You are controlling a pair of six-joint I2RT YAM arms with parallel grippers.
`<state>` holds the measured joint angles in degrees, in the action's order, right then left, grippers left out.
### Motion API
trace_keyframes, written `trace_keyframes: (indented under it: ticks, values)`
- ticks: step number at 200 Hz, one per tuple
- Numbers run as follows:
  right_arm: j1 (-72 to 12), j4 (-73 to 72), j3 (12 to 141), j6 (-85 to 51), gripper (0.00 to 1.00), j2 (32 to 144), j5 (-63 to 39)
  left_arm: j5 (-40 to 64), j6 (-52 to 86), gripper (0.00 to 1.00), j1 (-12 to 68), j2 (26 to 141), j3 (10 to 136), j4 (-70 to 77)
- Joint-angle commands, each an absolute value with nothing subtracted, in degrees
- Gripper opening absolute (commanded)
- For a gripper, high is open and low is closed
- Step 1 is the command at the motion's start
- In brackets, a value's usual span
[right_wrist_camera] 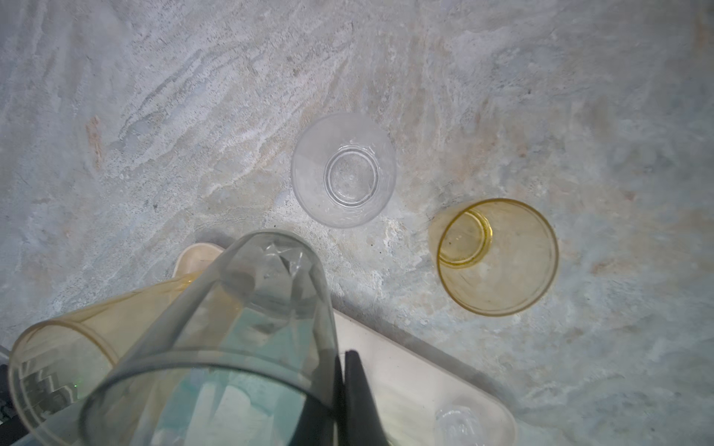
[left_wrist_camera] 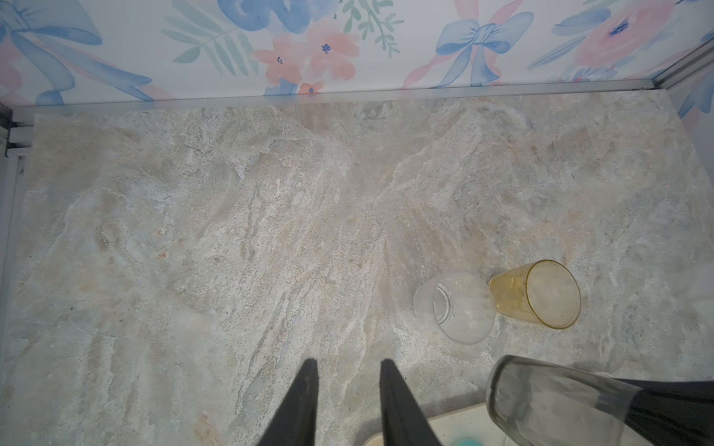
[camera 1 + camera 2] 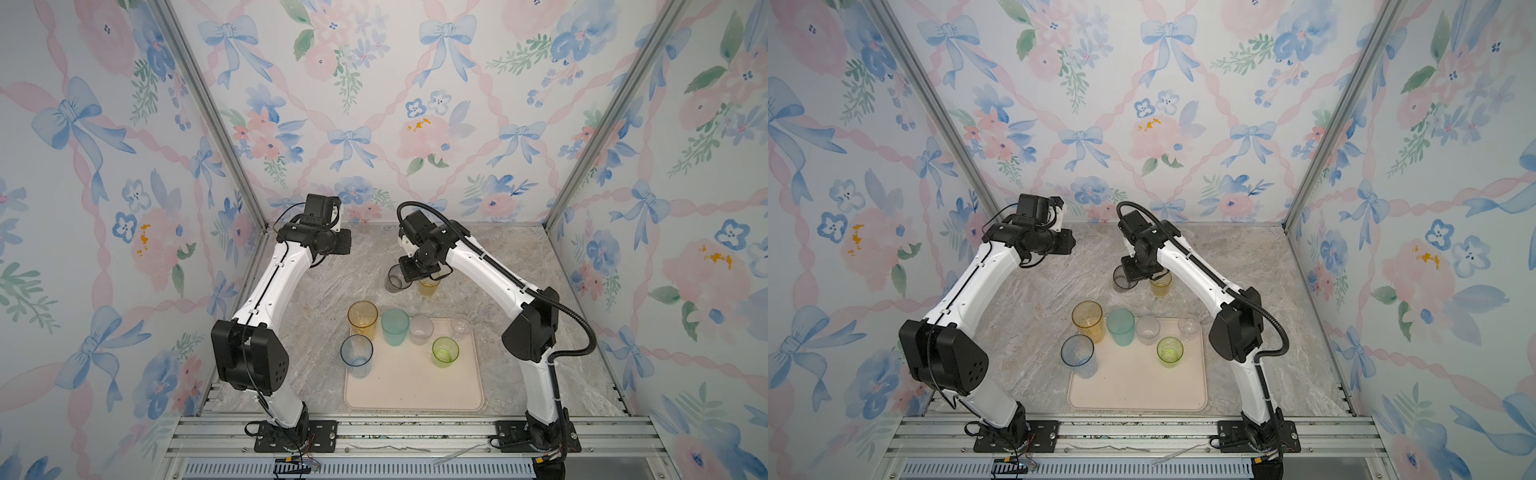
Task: Place the glasses into the tray
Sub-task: Pick up the glass from the center of the table, then place the glass on the tray.
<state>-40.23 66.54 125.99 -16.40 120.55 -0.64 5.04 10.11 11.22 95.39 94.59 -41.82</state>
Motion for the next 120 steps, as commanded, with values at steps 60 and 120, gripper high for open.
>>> trace_keyframes:
  ticks: [60,120]
  values:
    - [-45.4,79.3,122.1,-8.0,0.02,102.7,3.2,4.7,10.0,0.3,11.2,94.0,93.1,-39.5]
    - [-56.4,77.4,106.1,-5.2,0.02,89.4,-0.2,4.7,9.9,0.3,11.3,94.5,93.9,-39.4]
